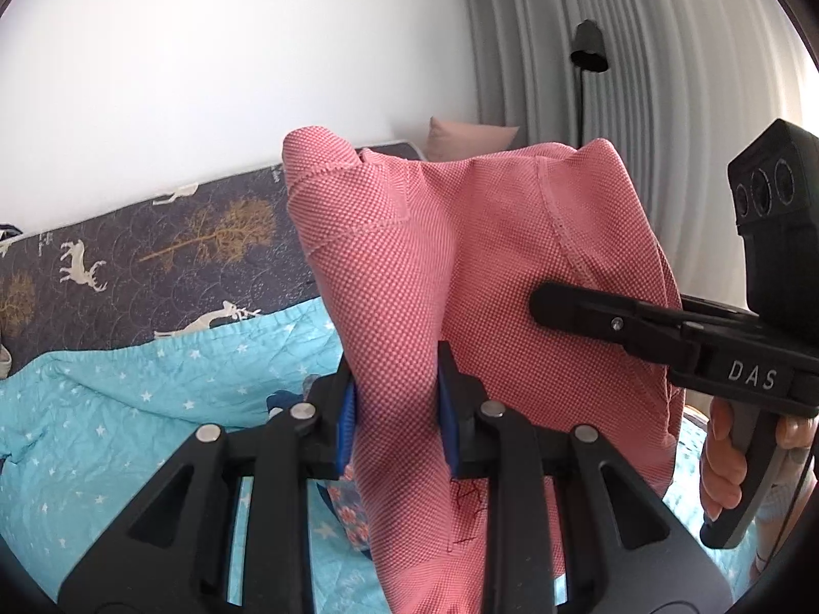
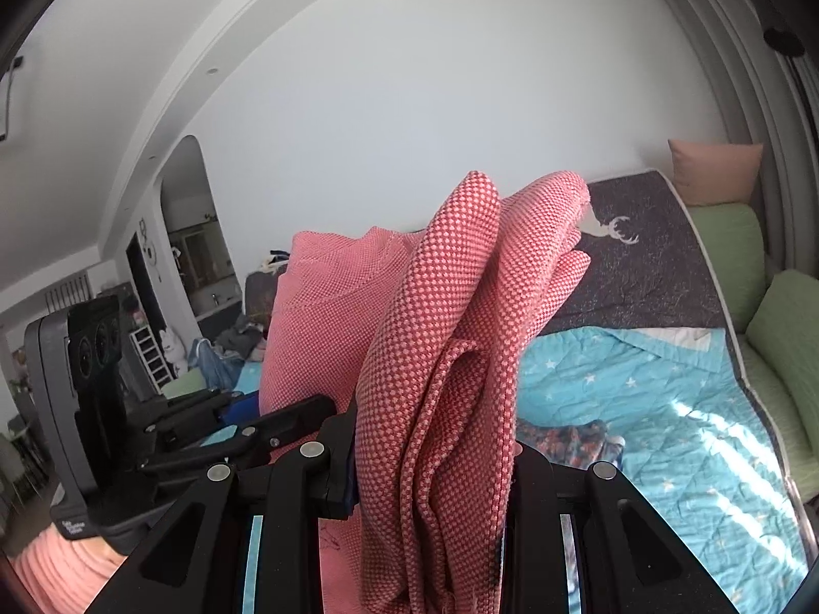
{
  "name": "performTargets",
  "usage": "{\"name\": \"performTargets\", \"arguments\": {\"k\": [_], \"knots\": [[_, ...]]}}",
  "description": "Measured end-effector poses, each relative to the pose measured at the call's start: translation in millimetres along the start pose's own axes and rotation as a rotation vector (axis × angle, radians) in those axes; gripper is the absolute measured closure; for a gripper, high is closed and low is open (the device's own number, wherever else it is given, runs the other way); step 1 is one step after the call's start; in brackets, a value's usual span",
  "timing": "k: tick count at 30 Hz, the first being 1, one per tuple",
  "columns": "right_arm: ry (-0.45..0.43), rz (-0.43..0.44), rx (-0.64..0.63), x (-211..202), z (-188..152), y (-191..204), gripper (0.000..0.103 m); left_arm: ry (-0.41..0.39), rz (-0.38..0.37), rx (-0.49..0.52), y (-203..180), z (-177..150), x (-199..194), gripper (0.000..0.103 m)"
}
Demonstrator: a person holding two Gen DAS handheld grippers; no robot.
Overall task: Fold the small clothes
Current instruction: 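Carry the sweater with both grippers and place it on the folded clothes stack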
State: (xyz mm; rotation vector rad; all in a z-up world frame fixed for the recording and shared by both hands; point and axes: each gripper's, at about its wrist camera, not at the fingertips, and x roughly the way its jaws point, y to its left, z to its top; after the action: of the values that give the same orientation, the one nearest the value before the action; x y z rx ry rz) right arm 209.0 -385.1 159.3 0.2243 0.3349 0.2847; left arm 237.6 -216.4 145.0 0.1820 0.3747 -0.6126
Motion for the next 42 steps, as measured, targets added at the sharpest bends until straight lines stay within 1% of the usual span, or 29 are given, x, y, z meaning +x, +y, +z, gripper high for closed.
{"name": "performTargets", "arguments": {"k": [4,9,16,19,21,24,26,27,28,30,31,32,33,34,36,37,39,41,42], "knots": [[0.033,-0.022,0.023,38,-1,-18,0.074,0.034,0.012,-0.025,14,-4,38,0.074],[0.062,-0.053,0.066,79,-10,-44,0.074,0.078,-0.002,-0.092,28,-20,82,0.074],[0.129,-0.059,0.105,134,-33,-78,0.074,0.140,0.024,-0.126,38,-44,129,0.074],[0.155,-0.066,0.130,152,-47,-93,0.074,0.179,0.036,-0.150,43,-58,153,0.073],[0.178,-0.087,0.139,168,-56,-104,0.074,0.208,0.066,-0.143,42,-68,170,0.070],[0.221,-0.132,0.164,186,-70,-125,0.074,0.266,0.118,-0.089,34,-86,197,0.065],[0.251,-0.181,0.177,197,-81,-139,0.072,0.234,0.141,-0.049,27,-93,203,0.063],[0.261,-0.202,0.181,201,-85,-146,0.072,0.218,0.139,-0.029,24,-95,205,0.063],[0.269,-0.225,0.181,206,-90,-152,0.070,0.210,0.136,-0.020,23,-96,206,0.060],[0.276,-0.261,0.183,212,-101,-164,0.062,0.201,0.126,-0.016,23,-100,211,0.057],[0.269,-0.273,0.188,213,-105,-170,0.054,0.197,0.122,-0.020,26,-102,213,0.053],[0.263,-0.289,0.197,213,-108,-176,0.039,0.191,0.120,-0.030,28,-103,214,0.050],[0.254,-0.301,0.221,213,-112,-184,0.034,0.189,0.114,-0.049,32,-104,217,0.047],[0.253,-0.280,0.263,213,-116,-193,0.032,0.191,0.106,-0.066,35,-105,219,0.046],[0.256,-0.247,0.331,213,-119,-206,0.030,0.186,0.108,-0.080,38,-106,223,0.044],[0.258,-0.249,0.340,213,-120,-208,0.030,0.184,0.113,-0.080,38,-108,225,0.043],[0.265,-0.275,0.319,214,-118,-205,0.028,0.182,0.125,-0.074,37,-108,224,0.042],[0.277,-0.295,0.310,212,-114,-201,0.026,0.182,0.146,-0.053,36,-106,218,0.038],[0.281,-0.301,0.321,207,-111,-200,0.026,0.181,0.155,-0.044,36,-105,214,0.034]]}}
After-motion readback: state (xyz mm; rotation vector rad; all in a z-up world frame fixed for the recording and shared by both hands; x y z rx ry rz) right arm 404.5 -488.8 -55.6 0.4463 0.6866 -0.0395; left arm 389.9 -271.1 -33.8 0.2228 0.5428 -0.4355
